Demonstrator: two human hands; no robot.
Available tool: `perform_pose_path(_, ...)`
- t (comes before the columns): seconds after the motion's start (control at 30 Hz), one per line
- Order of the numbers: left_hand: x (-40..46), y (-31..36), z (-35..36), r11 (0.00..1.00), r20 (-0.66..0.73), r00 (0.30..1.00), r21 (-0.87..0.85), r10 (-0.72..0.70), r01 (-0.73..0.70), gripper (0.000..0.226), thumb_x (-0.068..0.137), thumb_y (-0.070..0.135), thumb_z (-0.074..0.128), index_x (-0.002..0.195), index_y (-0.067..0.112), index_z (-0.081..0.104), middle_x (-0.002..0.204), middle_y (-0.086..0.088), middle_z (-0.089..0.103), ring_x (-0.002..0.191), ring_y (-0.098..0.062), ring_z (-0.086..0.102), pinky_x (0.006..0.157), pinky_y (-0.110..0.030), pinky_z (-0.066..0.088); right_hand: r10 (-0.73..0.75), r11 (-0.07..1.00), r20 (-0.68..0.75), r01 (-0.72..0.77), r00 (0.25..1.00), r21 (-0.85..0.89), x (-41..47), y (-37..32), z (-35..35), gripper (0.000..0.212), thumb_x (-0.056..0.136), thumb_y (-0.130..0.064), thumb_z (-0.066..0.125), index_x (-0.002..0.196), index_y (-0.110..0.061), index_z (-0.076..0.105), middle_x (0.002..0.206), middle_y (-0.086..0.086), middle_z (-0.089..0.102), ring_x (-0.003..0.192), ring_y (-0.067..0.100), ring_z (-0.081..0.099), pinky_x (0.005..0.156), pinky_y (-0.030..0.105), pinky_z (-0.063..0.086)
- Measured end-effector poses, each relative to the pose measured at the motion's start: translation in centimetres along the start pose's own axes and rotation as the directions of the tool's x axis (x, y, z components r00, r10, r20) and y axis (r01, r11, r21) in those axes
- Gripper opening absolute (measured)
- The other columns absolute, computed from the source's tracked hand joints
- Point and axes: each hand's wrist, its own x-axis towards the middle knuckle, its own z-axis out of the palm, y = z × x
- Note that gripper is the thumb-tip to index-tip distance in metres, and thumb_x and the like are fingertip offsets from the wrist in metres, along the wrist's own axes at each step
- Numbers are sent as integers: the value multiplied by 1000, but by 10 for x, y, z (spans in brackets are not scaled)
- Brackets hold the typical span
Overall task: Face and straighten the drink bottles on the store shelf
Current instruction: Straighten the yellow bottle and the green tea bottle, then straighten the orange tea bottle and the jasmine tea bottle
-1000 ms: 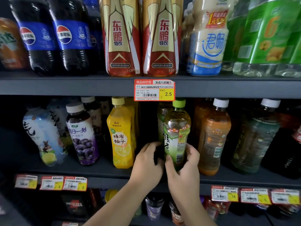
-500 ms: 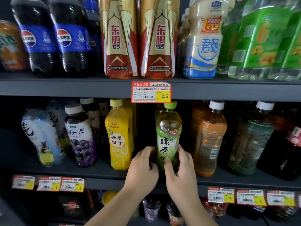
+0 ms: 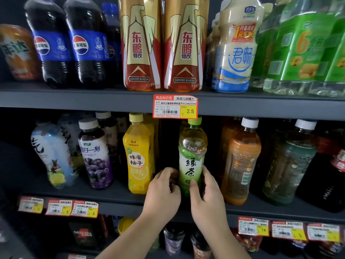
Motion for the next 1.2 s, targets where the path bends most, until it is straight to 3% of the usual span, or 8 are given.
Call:
perform_pose_path(0.23,-1,3,1,1000,-25,1000,3,13,-13,29,81,7,56,90,34,55,92,15,60,85,-1,58,68,-19,51,5,999,4,-5,1000,42,-1,-3,-2,46,97,-28,54,141,-34,45,124,-21,58,116,-3,53,99,28,47)
perform_pose_path(0.5,-3,3,2,999,-91,995,-6,31,-31,31,82,5,56,95,32,56,95,16,59,89,1,56,71,-13,48,-4,997,-14,5,1000,80,-5,-3,-3,46,96,-24,57,141,-29,49,128,-15,60,119,2,55,101,35,48)
perform_pose_path(0.6,-8,3,2,997,-176,981,-5,77,-80,37,81,-1,59,97,32,54,96,19,55,94,3,54,75,-8,44,-131,989,-178,141,975,42,-14,-3,-9,39,95,-20,59,134,-27,54,127,-16,59,120,1,55,101,30,48)
perform_pose_path(0.7,-15,2,3,988,-216,965,-13,146,-153,44,78,-8,59,90,34,49,89,18,52,84,-7,53,66,-13,44,-314,947,-376,317,872,-55,-22,1,-20,37,90,-22,62,126,-19,55,118,-13,53,111,12,57,92,19,45)
perform_pose_path(0.83,-16,0,4,979,-267,945,-26,189,-203,48,75,-14,56,87,31,47,84,11,51,75,-14,50,59,-16,40,-322,947,-544,271,774,-174,-17,20,-40,70,68,-2,82,125,-8,41,125,-2,34,111,35,46,86,48,49)
perform_pose_path(0.97,-17,-1,5,975,-285,938,-41,199,-220,49,74,-16,53,86,31,48,85,13,52,75,-13,50,61,-15,40,-184,975,-456,104,871,-194,-8,36,-59,99,61,-5,90,140,-9,30,133,11,34,126,36,41,100,58,42)
perform_pose_path(1.13,-26,10,6,931,-220,906,34,361,-363,30,75,-14,51,85,14,51,89,5,50,79,-5,47,69,-12,36,-34,996,-275,9,961,-93,1,37,-73,98,70,-26,87,146,-29,24,135,1,47,122,16,49,94,33,46)
perform_pose_path(1.2,-38,19,16,906,-158,893,20,421,-423,27,77,-10,51,88,14,52,93,2,52,86,-6,50,76,-15,39,-32,997,-263,13,964,-73,2,35,-76,93,71,-27,86,143,-35,27,124,-17,54,112,3,54,87,27,48)
